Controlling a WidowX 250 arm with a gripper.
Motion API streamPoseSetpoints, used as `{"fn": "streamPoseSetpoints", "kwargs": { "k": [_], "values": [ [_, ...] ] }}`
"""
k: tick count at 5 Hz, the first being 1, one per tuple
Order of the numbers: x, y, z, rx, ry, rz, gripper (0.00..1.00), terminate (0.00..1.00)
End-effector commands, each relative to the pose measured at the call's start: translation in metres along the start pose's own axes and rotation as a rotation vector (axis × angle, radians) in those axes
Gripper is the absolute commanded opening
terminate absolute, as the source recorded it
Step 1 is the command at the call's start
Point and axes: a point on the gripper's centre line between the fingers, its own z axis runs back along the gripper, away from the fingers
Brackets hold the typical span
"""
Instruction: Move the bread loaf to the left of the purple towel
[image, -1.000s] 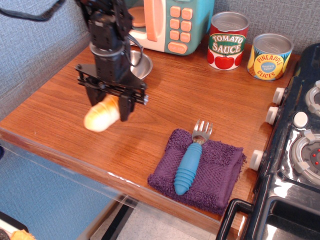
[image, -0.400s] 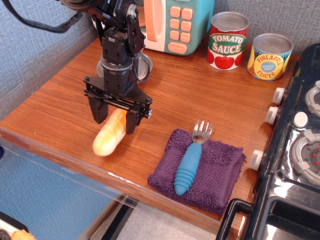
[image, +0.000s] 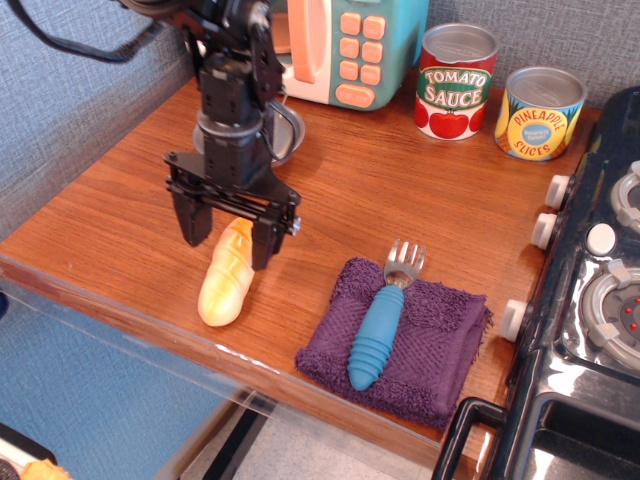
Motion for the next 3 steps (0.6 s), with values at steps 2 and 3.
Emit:
{"fn": "streamPoseSetpoints", "kwargs": {
  "k": [2,3],
  "values": [
    [-0.0011,0.0234,0.0612,-0.039,-0.110,0.018,1.00,0.00],
    [-0.0011,0.0234,0.0612,-0.039,-0.110,0.018,1.00,0.00]
  ]
}}
